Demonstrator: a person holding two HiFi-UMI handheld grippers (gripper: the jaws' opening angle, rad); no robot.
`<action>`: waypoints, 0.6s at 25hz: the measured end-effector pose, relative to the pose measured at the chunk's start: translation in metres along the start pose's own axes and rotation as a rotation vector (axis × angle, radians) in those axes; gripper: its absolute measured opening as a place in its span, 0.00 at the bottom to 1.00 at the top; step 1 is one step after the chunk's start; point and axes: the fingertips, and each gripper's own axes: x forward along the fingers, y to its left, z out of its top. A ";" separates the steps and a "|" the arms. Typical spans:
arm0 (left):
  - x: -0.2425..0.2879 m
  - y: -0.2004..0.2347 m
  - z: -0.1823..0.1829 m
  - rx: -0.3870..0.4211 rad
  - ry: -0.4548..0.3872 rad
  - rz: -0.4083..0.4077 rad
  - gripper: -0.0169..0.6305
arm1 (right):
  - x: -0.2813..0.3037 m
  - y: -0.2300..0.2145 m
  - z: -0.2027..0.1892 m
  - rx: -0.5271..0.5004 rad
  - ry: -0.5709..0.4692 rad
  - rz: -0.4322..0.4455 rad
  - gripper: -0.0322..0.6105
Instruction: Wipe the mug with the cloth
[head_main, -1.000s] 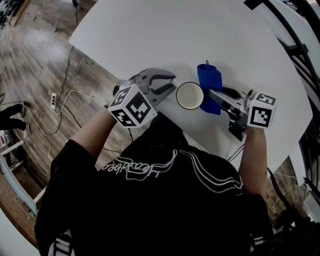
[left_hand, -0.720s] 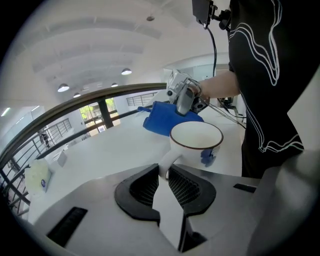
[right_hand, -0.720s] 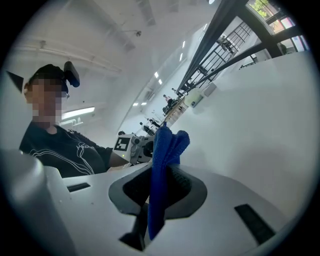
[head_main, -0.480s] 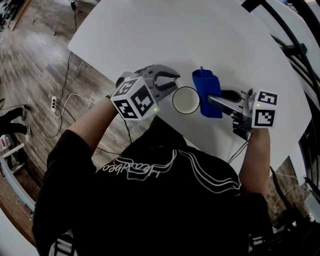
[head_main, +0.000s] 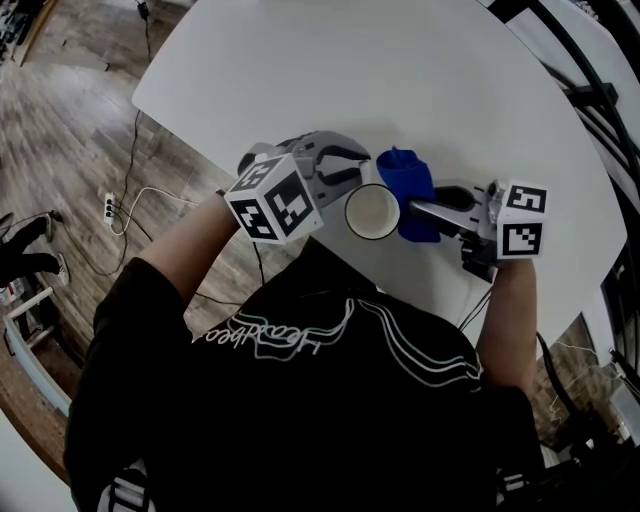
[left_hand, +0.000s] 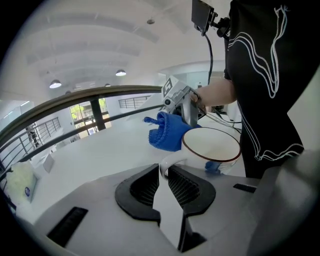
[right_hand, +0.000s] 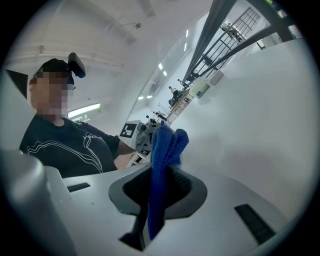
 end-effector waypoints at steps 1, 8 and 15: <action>0.001 -0.001 0.000 0.000 -0.001 -0.004 0.12 | 0.000 -0.002 -0.002 0.005 0.003 -0.002 0.12; 0.002 -0.004 0.006 -0.014 -0.022 -0.028 0.12 | 0.009 -0.020 -0.018 0.024 0.081 -0.107 0.12; 0.009 -0.002 0.009 -0.025 -0.041 -0.077 0.12 | 0.006 -0.029 -0.020 0.045 0.078 -0.169 0.12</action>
